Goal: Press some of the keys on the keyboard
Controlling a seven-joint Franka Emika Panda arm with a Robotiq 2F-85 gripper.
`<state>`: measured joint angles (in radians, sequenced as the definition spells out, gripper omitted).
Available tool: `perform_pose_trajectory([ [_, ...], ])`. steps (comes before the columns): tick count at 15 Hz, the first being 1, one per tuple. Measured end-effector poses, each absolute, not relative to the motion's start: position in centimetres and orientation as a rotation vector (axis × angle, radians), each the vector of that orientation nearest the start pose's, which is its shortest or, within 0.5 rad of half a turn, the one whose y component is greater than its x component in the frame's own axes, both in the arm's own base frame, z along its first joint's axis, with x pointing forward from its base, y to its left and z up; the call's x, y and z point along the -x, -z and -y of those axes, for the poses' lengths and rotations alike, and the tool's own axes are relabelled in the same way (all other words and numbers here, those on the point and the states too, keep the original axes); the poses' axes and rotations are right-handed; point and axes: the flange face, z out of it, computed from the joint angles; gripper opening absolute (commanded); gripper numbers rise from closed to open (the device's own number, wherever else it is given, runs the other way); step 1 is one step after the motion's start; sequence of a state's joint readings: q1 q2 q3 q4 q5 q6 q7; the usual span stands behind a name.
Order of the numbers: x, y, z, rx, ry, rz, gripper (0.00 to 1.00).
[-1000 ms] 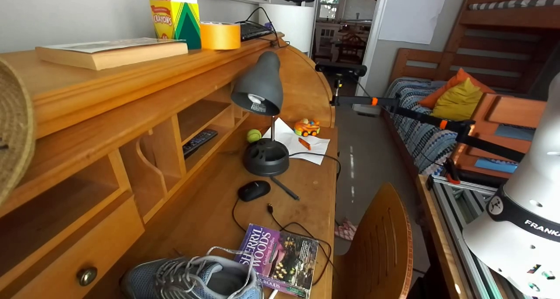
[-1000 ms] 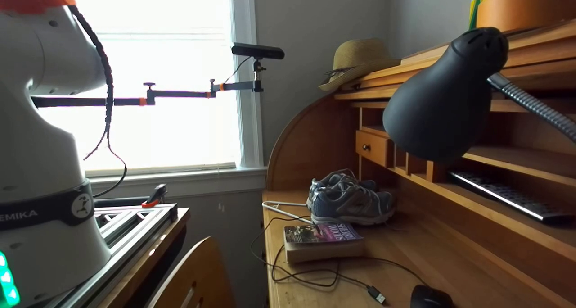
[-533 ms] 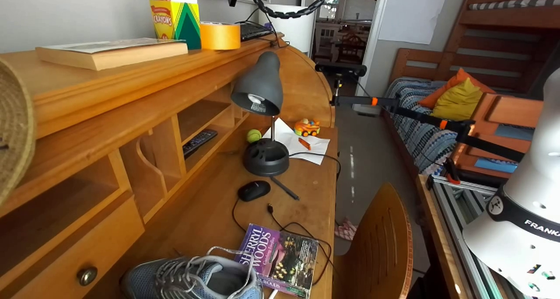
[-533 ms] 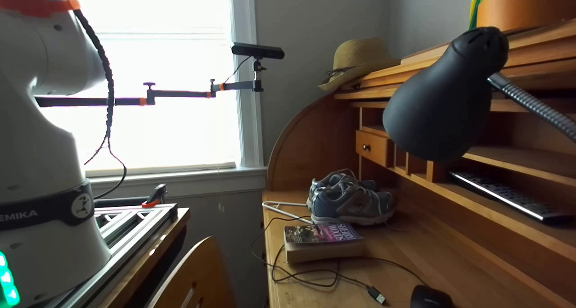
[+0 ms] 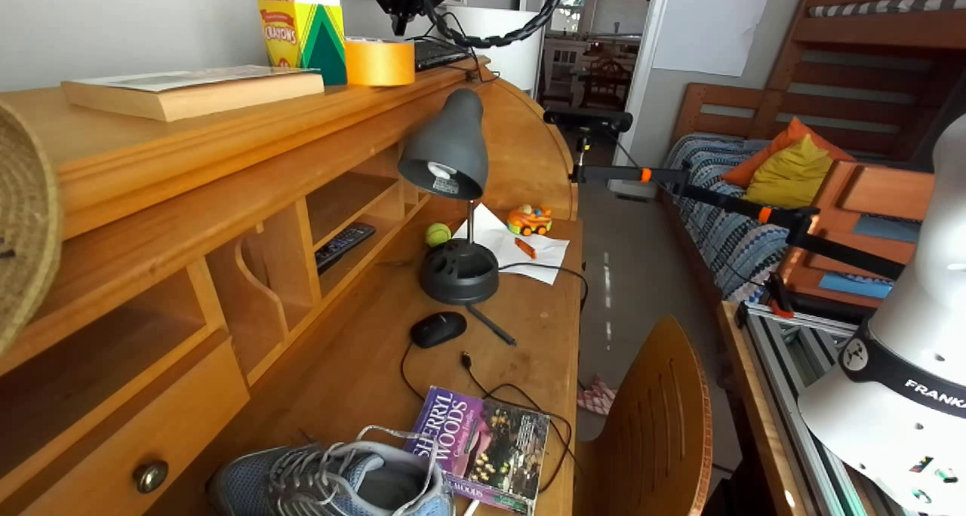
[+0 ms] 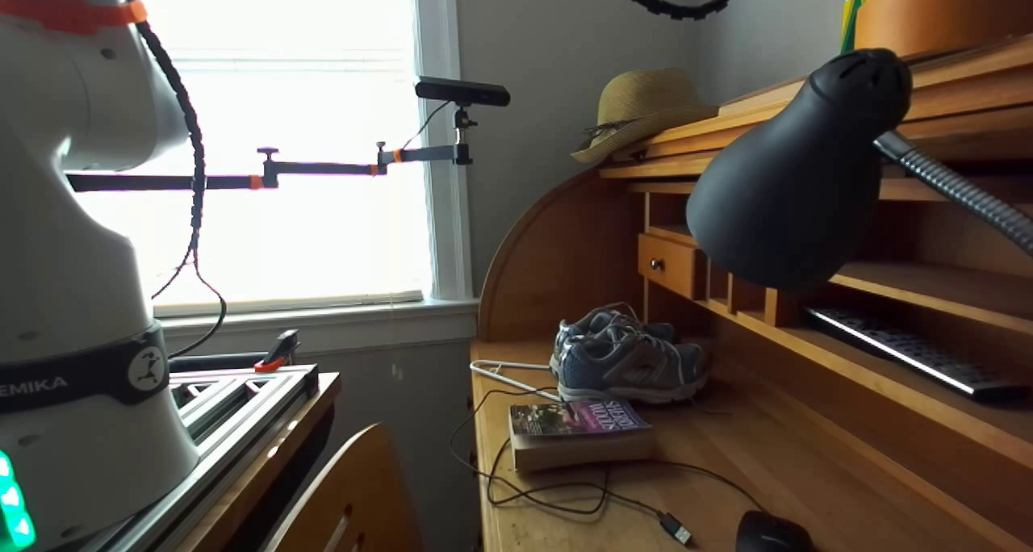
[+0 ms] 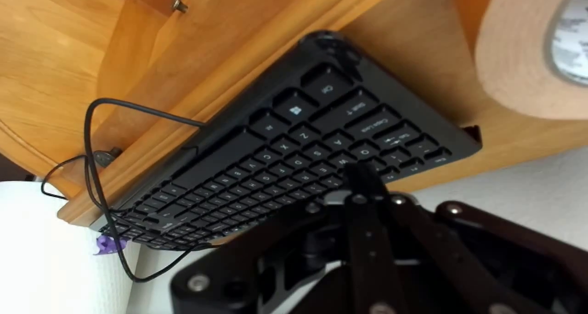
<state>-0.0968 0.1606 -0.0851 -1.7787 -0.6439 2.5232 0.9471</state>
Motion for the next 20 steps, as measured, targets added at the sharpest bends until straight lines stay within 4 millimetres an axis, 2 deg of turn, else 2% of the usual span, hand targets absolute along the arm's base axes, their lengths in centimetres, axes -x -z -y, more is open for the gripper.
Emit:
perform_pose_trajectory([
  [9,-64.8,-51.4,10.6,3.028,1.099,-1.03,0.0],
  [20,-65.6,-51.4,11.0,3.034,1.107,-1.017,0.0],
])
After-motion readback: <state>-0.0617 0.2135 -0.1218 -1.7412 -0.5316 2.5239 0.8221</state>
